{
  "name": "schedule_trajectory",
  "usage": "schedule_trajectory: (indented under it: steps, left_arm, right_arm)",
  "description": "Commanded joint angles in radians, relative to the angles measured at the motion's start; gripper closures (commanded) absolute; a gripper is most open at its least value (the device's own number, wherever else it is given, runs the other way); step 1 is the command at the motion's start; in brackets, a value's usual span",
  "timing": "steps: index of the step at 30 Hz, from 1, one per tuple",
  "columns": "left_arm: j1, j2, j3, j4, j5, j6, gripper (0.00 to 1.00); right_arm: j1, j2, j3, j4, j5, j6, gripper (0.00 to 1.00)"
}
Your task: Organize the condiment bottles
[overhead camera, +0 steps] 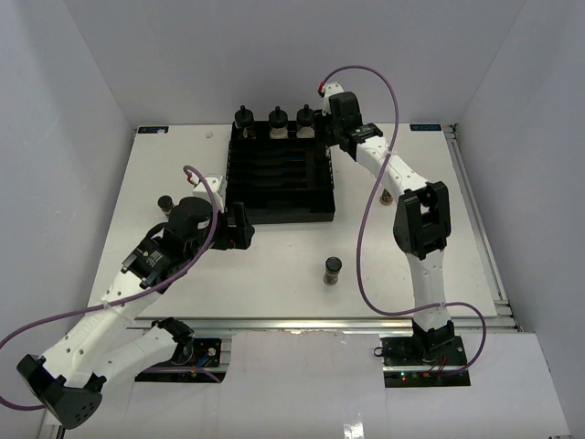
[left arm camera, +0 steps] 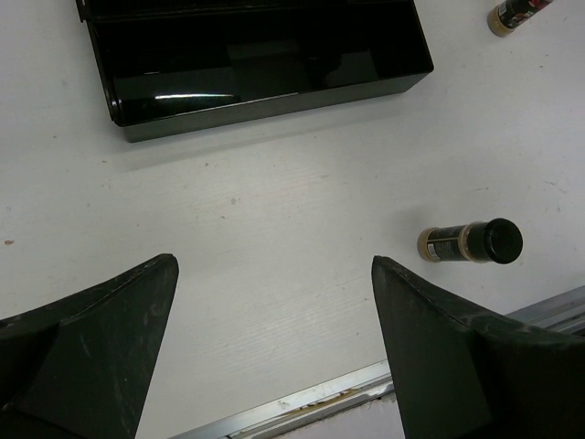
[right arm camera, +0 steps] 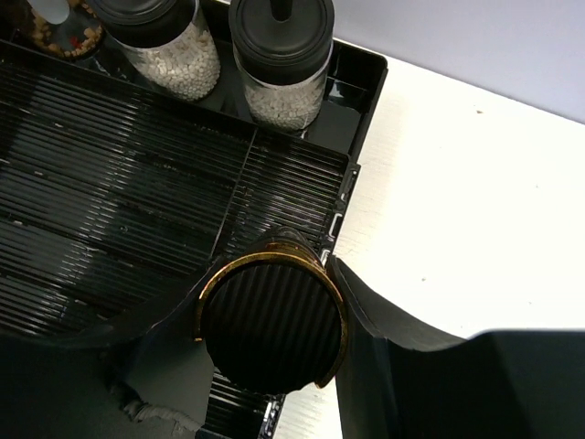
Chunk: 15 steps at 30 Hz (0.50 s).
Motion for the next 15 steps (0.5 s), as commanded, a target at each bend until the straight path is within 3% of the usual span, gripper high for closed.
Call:
schedule_trajectory:
  steps: [1,15]
  left_arm:
    - [-0.002,-0.002,-0.009,0.027,0.010,0.013,0.02]
    - [-0.003,-0.035,-0.017,0.016,-0.012,0.011,0.02]
  right_arm:
    - [0.000,0.002,0.018,0.126,-0.030,0.028,0.92]
    - [0.006,0.034,-0.028,0.143,-0.027,0.043,0.90]
